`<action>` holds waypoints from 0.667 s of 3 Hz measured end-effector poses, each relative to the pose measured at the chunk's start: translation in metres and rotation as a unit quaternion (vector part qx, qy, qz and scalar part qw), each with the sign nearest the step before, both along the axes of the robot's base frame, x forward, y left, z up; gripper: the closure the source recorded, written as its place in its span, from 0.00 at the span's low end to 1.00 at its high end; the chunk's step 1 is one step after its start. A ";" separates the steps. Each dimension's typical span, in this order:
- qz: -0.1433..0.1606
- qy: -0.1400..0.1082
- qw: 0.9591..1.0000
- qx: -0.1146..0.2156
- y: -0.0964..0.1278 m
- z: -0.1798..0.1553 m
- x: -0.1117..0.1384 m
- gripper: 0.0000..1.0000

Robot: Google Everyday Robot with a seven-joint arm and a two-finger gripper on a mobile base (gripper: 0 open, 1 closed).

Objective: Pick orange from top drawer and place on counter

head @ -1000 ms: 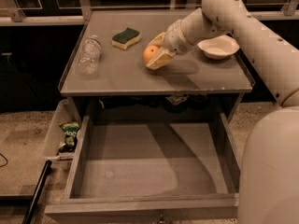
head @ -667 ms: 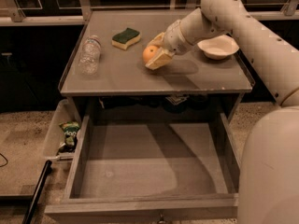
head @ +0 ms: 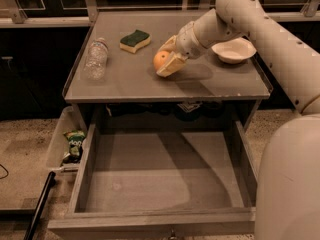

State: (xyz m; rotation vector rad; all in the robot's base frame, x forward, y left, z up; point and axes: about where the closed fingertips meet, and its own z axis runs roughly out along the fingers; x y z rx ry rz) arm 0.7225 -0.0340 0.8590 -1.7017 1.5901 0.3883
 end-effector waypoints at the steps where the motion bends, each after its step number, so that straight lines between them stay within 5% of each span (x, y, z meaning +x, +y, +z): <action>1: 0.000 0.000 1.000 0.000 0.000 0.000 0.000 0.11; 2: 0.000 0.000 1.000 0.000 0.000 0.000 0.000 0.00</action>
Offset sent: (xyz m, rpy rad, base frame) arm 0.0000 0.0000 0.0000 0.0000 0.0000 0.0000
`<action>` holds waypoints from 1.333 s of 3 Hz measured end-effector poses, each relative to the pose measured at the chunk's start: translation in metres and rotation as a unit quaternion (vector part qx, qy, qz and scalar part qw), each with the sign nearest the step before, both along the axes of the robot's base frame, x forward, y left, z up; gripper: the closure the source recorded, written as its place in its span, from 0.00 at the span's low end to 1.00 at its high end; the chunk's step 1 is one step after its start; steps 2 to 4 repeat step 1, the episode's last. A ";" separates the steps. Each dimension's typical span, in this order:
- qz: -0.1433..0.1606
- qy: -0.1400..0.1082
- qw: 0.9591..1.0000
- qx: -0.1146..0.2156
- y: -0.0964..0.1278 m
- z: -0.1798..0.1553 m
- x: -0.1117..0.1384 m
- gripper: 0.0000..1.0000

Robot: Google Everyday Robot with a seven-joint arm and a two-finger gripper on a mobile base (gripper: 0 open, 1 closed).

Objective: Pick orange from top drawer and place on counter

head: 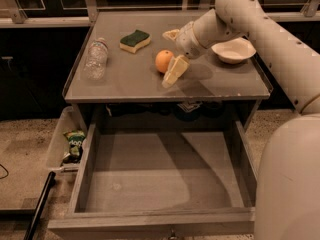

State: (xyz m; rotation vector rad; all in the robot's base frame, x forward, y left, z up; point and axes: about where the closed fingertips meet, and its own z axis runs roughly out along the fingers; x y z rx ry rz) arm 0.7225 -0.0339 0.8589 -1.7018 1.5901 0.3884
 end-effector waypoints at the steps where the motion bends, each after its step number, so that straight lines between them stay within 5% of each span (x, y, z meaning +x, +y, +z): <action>1: 0.000 0.000 1.000 0.000 0.000 0.000 0.000 0.00; 4: 0.000 0.000 1.000 0.000 0.000 0.000 0.000 0.00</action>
Offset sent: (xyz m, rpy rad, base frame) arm 0.0000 0.0000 0.0000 0.0000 0.0000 0.0000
